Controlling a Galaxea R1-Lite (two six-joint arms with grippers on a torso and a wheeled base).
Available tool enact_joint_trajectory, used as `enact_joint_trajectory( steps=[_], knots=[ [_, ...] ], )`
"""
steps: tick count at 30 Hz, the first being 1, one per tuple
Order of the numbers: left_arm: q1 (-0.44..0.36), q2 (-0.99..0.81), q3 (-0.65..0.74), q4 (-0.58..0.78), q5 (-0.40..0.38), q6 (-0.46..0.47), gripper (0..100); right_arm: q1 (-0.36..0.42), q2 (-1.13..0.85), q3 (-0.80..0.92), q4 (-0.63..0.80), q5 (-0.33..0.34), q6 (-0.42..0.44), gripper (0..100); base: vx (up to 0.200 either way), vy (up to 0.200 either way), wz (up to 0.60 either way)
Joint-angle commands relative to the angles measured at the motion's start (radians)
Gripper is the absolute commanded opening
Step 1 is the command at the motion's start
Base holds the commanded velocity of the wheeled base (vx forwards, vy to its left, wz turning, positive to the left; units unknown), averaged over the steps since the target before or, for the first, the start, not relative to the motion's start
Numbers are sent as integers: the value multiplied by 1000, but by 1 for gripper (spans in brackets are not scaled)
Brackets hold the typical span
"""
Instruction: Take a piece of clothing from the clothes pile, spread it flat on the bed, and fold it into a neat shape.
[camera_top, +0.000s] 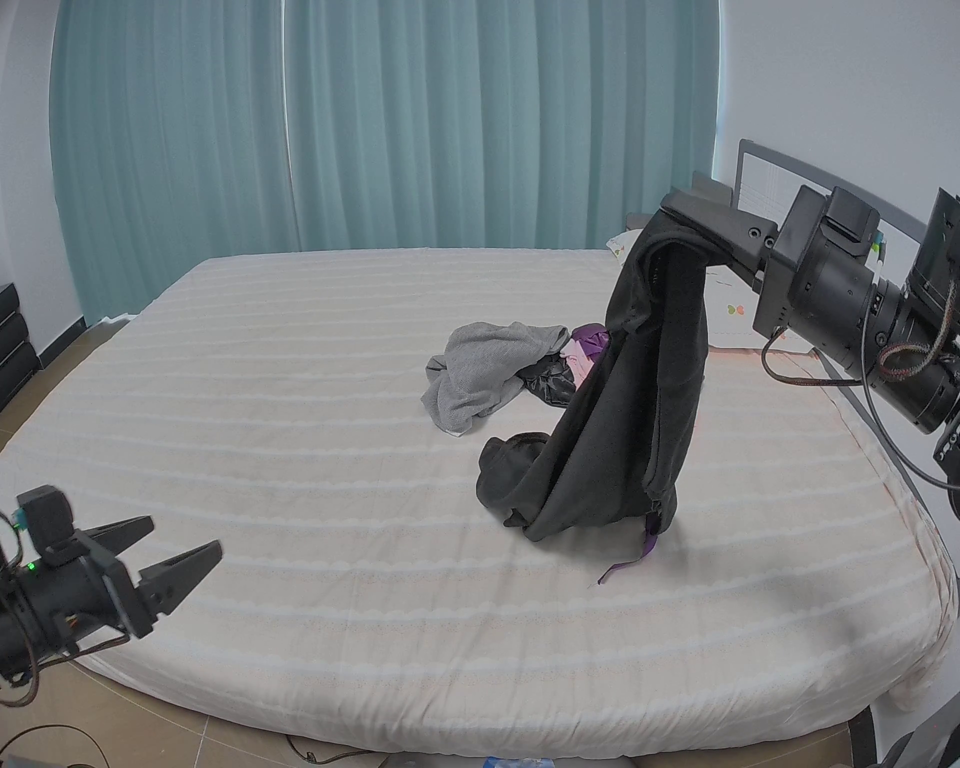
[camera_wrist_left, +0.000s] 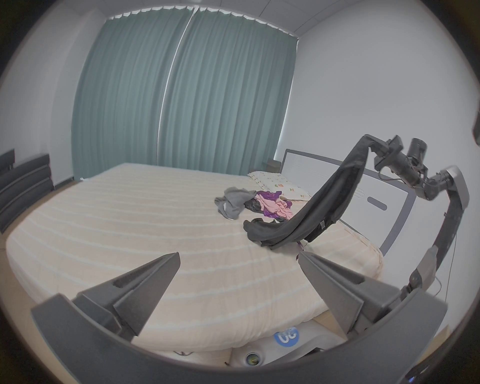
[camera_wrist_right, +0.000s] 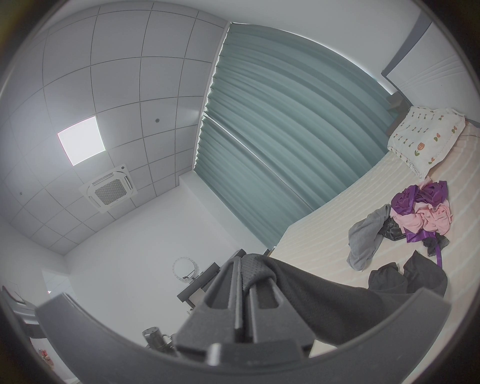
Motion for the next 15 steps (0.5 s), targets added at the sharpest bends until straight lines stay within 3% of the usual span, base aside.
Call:
enact_joint_trajectory(
  steps=[1,3,4,11,15],
  knots=[
    [-333,760,-193,-377,132,-250,100,8,45,-1,4,2,1,0,0,0,0],
    [-333,760,-193,-377,132,-250,100,8,45,-1,4,2,1,0,0,0,0],
    [-391,855,-300,-370,167,-261,100,5,40,3,6,2,1,0,0,0,0],
    [-546,1032,-475,-377,212,-332,100,5,39,4,7,2,4,0,0,0,0],
    [-578,1088,-575,-377,272,-347,100,7,34,10,6,2,4,0,0,0,0]
  ],
)
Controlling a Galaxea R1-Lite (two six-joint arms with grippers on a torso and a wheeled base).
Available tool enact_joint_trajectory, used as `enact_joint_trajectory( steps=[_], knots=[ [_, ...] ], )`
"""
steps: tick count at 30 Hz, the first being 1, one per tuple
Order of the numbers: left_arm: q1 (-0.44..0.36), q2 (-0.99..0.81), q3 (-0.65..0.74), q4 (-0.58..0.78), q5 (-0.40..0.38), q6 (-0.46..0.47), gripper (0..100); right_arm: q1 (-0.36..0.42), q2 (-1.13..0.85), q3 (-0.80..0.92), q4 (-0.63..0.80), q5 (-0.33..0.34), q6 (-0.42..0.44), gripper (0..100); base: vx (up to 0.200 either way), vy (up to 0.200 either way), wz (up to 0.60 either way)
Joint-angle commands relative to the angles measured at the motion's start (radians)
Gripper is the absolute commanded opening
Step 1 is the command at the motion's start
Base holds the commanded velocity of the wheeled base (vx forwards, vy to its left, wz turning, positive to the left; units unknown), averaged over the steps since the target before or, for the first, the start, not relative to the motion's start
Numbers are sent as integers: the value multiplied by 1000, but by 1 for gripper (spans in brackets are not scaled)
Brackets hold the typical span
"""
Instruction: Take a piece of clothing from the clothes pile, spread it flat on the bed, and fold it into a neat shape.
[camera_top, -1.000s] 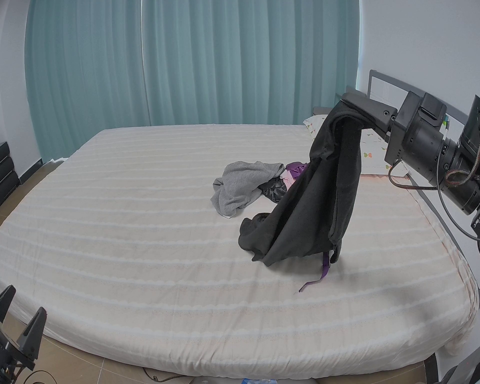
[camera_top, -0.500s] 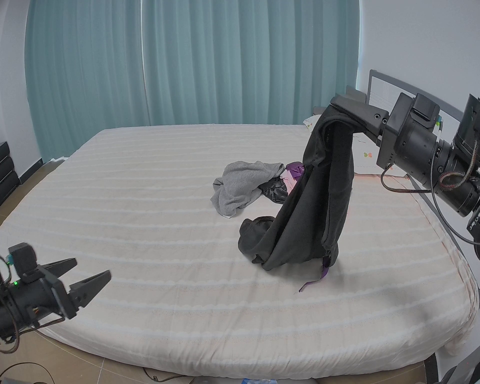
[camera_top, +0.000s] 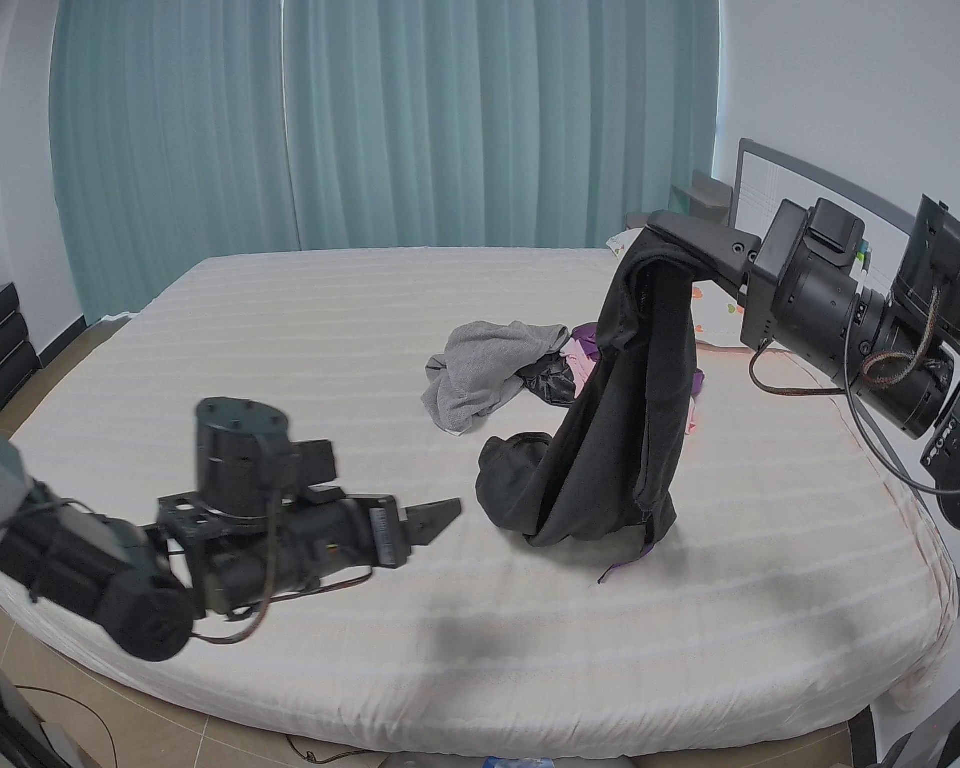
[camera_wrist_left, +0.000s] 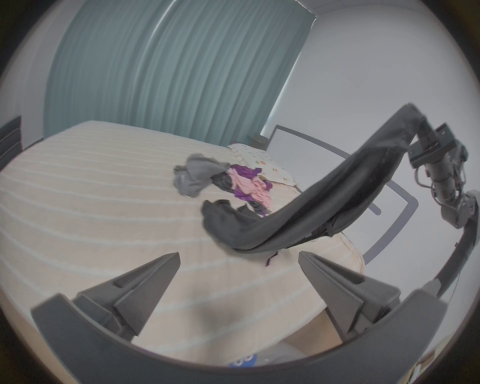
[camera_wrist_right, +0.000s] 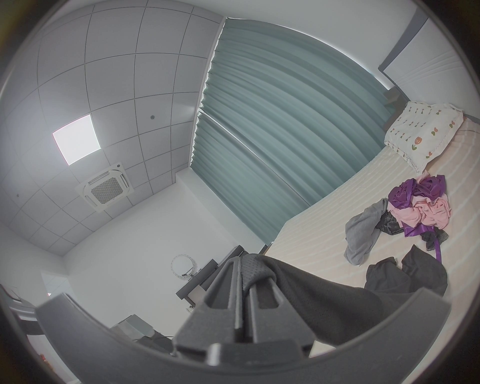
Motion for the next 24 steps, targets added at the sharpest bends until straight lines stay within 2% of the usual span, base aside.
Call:
enact_joint_trajectory(
  steps=[1,11,18,24],
  knots=[
    [-197,352,-267,-76,109,-97,100,2,6,8,1,1,2,0,0,0,0],
    [-198,399,-369,-78,109,-145,100,7,-9,19,-7,1,2,0,0,0,0],
    [-151,398,-424,-73,109,-271,100,10,-61,19,1,2,0,0,0,0,0],
    [-112,393,-398,-69,108,-286,100,-1,-75,19,3,5,0,0,0,0,0]
  ],
)
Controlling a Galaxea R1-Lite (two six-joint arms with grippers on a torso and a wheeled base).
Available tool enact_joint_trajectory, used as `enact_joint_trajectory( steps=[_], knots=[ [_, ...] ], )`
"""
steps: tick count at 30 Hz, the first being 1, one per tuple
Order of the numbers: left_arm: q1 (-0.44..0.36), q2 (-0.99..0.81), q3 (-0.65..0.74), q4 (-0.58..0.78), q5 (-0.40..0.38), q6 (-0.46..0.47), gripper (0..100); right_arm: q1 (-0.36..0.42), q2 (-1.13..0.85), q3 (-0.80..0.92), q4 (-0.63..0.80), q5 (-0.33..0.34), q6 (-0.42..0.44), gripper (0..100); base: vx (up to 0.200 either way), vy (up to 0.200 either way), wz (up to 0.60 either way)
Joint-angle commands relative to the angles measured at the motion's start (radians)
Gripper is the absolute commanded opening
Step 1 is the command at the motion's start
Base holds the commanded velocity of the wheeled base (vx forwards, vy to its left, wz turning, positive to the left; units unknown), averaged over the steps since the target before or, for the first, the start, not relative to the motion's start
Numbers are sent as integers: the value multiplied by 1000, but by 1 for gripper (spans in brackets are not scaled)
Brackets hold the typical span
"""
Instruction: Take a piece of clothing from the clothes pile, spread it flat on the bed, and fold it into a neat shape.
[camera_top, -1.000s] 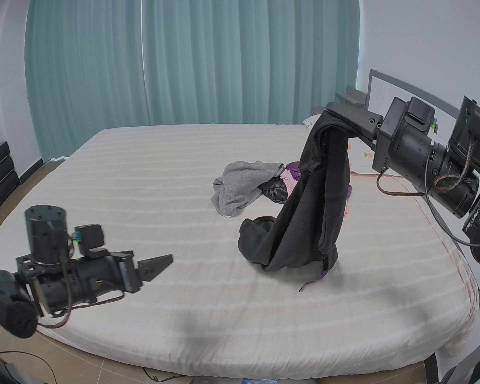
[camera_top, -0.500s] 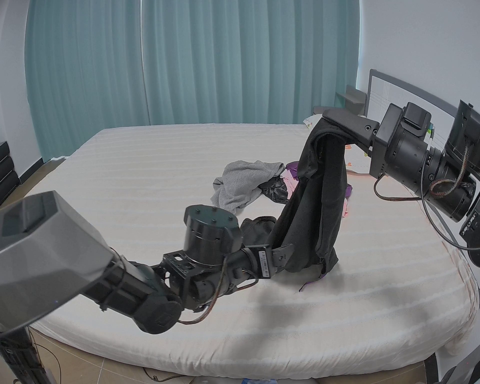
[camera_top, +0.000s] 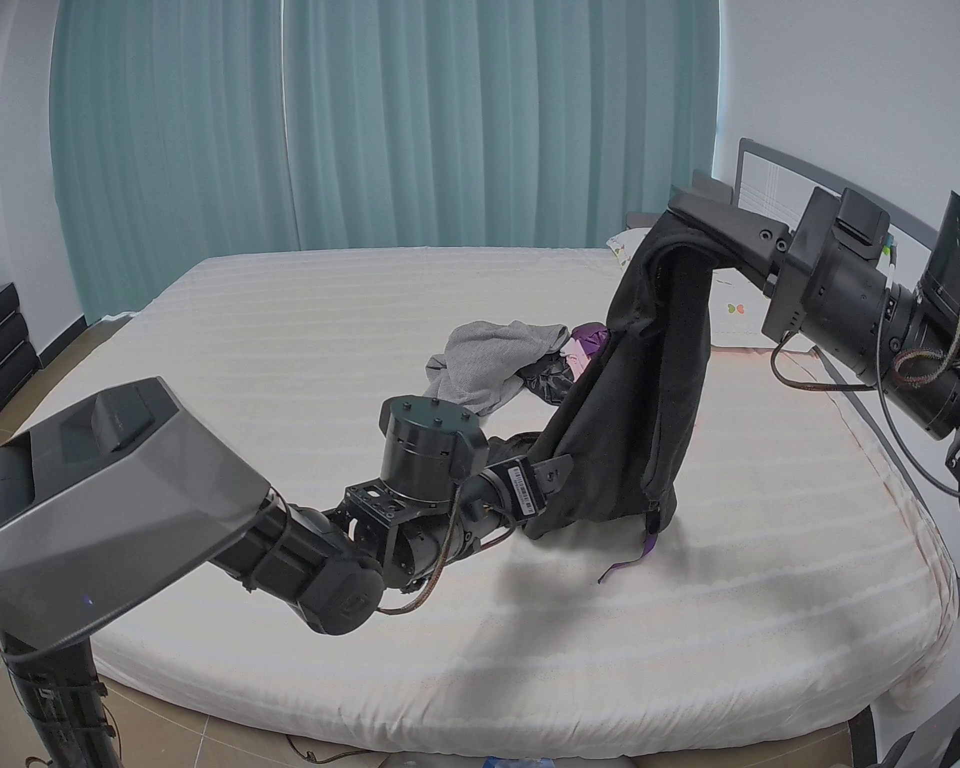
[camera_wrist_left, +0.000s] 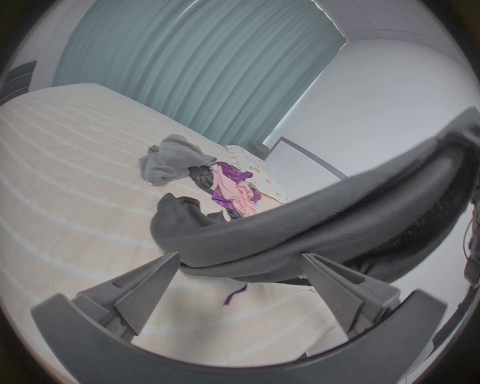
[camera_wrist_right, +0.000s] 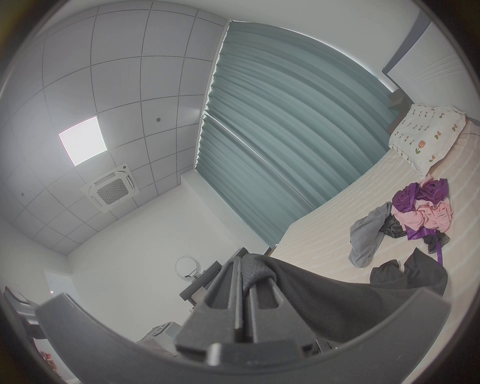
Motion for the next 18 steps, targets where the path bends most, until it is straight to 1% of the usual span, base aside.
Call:
enact_joint_trajectory(
  steps=[1,5,8,12,18],
  knots=[
    [17,-11,33,1,-4,-2,100,-10,-16,0,1,2,0,0,0,0,0],
    [17,-39,91,1,-17,1,100,-35,-1,-3,-1,5,3,0,0,0,0],
    [19,-39,100,0,-17,1,100,-42,10,-2,-1,10,6,0,0,0,0],
    [34,-28,77,-8,-17,-2,100,-36,13,0,-1,10,6,0,0,0,0],
    [28,65,16,-18,-7,-4,100,-7,9,-2,-4,9,12,0,0,0,0]
  ],
)
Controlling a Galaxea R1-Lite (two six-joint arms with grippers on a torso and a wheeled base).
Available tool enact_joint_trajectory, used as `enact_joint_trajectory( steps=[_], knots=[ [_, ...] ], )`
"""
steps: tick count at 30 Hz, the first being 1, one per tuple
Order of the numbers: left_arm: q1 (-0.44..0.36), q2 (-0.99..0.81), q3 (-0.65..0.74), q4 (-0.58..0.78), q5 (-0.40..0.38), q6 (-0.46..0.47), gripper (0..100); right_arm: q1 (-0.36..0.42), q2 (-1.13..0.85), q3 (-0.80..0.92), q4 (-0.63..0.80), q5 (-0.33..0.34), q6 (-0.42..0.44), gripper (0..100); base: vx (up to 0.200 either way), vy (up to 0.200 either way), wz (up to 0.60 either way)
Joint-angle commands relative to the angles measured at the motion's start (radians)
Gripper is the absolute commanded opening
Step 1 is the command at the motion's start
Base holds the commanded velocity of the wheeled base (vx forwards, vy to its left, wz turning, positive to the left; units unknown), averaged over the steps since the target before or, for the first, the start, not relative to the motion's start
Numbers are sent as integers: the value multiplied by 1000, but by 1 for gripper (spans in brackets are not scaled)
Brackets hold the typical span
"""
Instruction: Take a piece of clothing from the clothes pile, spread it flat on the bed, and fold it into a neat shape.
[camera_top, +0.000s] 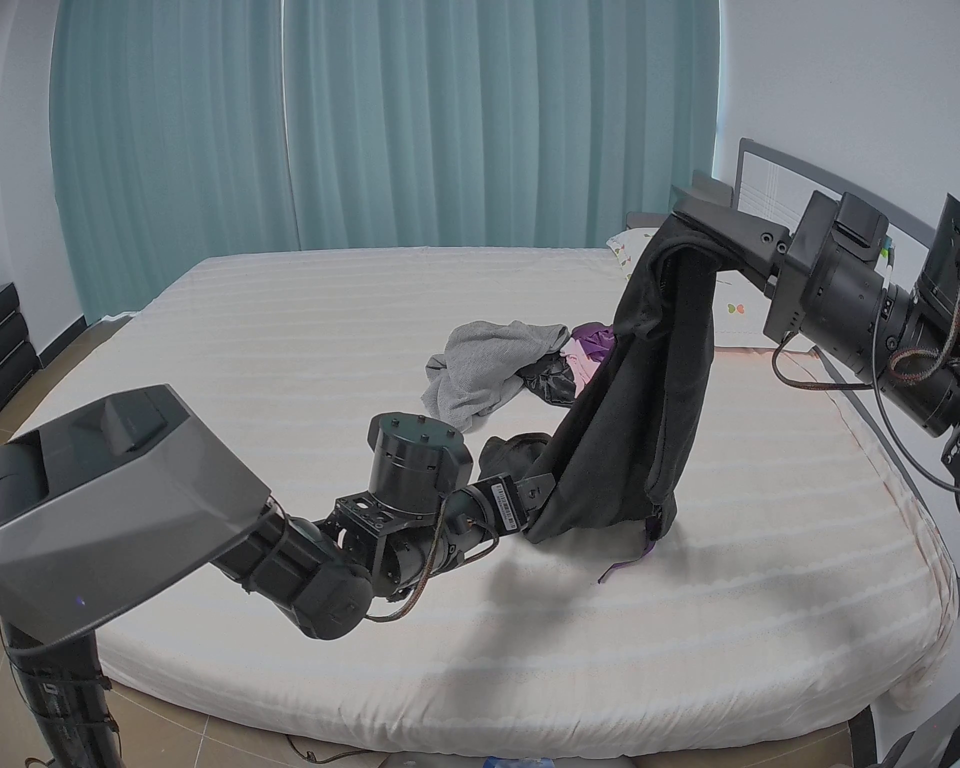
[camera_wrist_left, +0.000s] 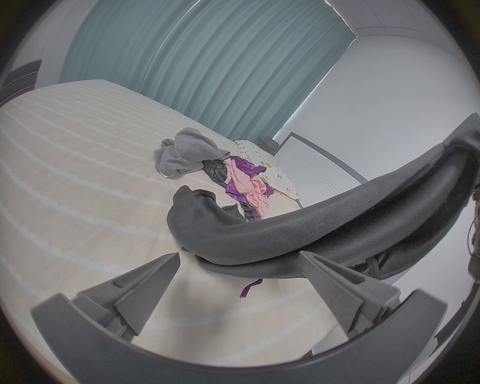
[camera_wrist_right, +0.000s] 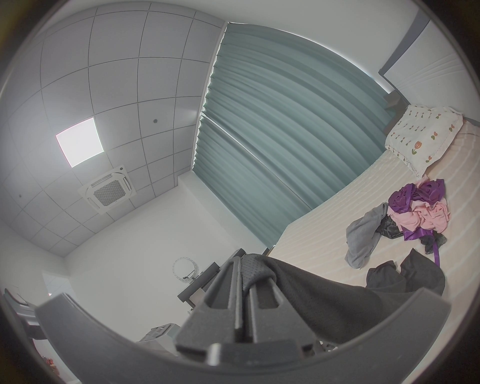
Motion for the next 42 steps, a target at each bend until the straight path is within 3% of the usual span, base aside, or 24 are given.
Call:
enact_joint_trajectory(
  steps=[1,8,14,22,27,28,33,42],
  knots=[
    [-3,60,-40,-10,4,-2,100,20,-2,-2,-6,-1,2,0,0,0,0],
    [15,123,-70,-31,-2,-2,100,12,-31,-38,-11,-1,4,0,0,0,0],
    [24,302,-226,-102,17,-15,100,15,-58,-45,-11,1,4,0,0,0,0],
    [24,445,-395,-88,112,-12,100,-19,-103,-46,-12,1,27,0,0,0,0],
    [52,486,-453,-74,185,-10,100,-106,-97,-46,-11,20,70,0,0,0,0],
    [58,488,-458,-74,195,-10,0,-123,-95,-42,-11,34,81,0,0,0,0],
    [70,465,-430,-72,199,-10,0,-178,-77,-23,-9,76,150,0,0,0,0],
    [87,239,-197,-71,190,-16,0,-224,80,0,-9,73,130,0,0,0,0]
  ],
)
